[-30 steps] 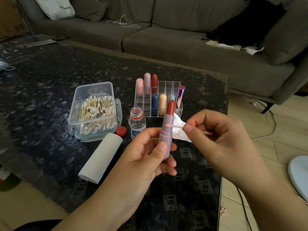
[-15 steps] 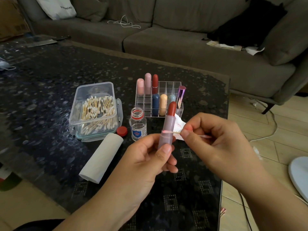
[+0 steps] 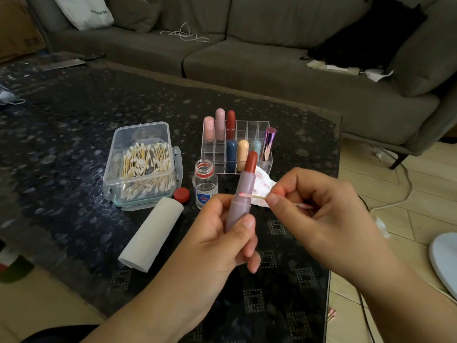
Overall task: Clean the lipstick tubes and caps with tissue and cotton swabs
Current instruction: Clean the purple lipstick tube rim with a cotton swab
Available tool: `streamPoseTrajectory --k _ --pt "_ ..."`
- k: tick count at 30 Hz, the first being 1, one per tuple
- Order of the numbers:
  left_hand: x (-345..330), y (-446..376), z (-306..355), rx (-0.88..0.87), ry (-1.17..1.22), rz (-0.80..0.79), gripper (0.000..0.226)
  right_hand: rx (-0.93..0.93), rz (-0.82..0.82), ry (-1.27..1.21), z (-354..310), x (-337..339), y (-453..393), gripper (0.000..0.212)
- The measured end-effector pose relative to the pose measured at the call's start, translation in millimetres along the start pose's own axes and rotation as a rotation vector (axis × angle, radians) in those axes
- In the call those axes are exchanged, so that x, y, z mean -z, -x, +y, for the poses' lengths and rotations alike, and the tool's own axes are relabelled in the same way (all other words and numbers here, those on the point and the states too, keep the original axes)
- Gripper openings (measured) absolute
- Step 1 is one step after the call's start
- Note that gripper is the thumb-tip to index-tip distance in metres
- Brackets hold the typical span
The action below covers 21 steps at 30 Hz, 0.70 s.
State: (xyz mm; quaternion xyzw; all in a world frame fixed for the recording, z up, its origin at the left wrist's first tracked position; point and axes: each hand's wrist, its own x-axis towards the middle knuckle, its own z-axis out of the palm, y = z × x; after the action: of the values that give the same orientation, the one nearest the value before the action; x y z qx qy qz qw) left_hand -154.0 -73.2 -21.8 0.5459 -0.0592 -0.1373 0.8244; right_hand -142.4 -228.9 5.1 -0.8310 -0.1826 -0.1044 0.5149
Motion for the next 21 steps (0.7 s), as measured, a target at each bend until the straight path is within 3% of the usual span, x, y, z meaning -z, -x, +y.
streamPoseTrajectory --k 4,10,16,21 --pt "-0.8 -2.5 -0.2 0.030 0.168 -0.002 0.017 -0.023 0.009 0.008 0.6 1.2 -0.5 0.008" --pt "4.3 -1.9 -0.6 -0.017 0.061 0.033 0.017 -0.033 0.016 -0.026 1.9 1.7 -1.6 0.009" --pt "3.1 0.5 -0.2 -0.023 0.031 0.025 0.017 -0.015 0.127 -0.130 2.6 1.6 -5.3 0.014" --pt "2.2 0.6 -0.2 -0.034 0.022 0.031 0.018 -0.039 0.023 -0.085 2.1 -0.2 -3.0 0.011"
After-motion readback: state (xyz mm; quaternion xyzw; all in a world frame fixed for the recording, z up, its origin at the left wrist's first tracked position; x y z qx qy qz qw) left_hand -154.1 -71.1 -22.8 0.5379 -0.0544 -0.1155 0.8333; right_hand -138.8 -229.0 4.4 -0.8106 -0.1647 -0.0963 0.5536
